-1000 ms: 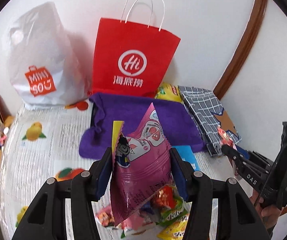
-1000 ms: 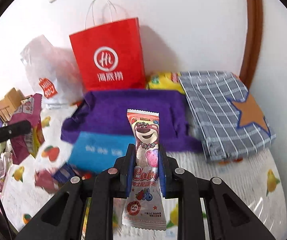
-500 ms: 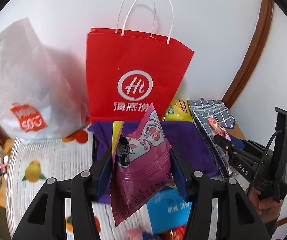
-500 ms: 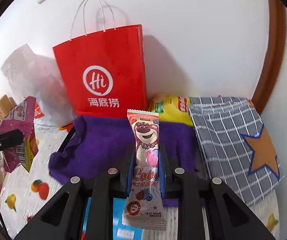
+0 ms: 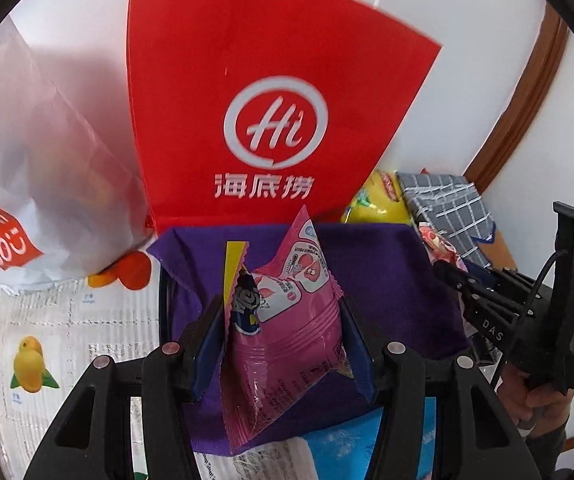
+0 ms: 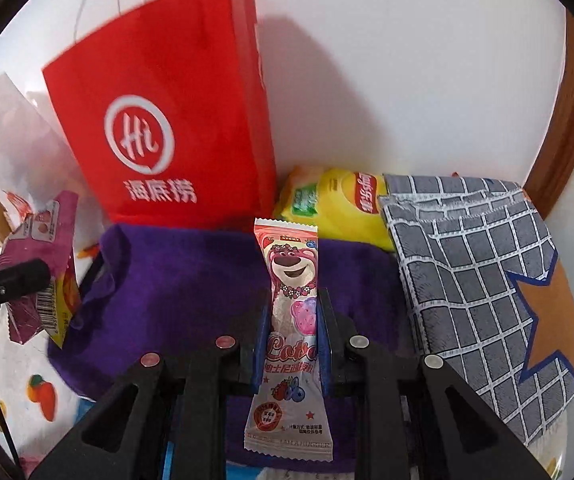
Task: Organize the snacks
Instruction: 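Carry the pink bag and candy bar over the purple towel with both tools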
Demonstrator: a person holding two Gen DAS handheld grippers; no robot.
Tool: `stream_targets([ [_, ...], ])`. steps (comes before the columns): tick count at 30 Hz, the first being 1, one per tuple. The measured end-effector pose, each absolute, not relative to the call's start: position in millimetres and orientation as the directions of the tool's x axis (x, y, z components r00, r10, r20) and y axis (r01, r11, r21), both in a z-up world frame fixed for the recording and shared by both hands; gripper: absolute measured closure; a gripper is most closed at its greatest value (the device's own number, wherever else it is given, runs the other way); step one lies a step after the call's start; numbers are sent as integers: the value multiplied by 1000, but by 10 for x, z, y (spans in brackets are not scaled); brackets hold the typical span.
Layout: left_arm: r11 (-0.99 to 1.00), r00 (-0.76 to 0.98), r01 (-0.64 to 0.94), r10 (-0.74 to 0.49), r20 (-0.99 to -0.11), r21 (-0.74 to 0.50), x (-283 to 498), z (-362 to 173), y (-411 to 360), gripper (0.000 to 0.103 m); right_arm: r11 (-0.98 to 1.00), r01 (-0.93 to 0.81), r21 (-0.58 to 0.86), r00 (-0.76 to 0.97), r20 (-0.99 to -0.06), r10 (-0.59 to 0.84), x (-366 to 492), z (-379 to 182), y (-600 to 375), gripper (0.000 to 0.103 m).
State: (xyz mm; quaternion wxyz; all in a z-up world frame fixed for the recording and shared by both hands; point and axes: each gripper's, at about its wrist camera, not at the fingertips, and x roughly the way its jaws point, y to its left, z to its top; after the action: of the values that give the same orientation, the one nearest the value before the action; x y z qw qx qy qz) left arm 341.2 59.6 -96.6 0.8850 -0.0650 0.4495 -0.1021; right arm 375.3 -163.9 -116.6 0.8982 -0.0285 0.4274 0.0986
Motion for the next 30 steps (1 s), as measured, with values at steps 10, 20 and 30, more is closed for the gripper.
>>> stream_targets([
  [10, 975, 522, 69, -214, -826, -210, 3562, -1217, 740, 50, 982, -189, 30, 551, -824, 131, 3911, -1480, -1700, 81],
  [20, 977, 506, 58, -205, -838, -204, 3615, -1276, 759, 50, 979, -199, 34, 507, -852, 132, 3956, -1657, -1674, 81],
  [30, 978, 494, 70, -204, -845, -196, 3625, -1324, 727, 50, 976, -217, 25, 473, -872, 128, 4032, -1792, -1610, 80],
])
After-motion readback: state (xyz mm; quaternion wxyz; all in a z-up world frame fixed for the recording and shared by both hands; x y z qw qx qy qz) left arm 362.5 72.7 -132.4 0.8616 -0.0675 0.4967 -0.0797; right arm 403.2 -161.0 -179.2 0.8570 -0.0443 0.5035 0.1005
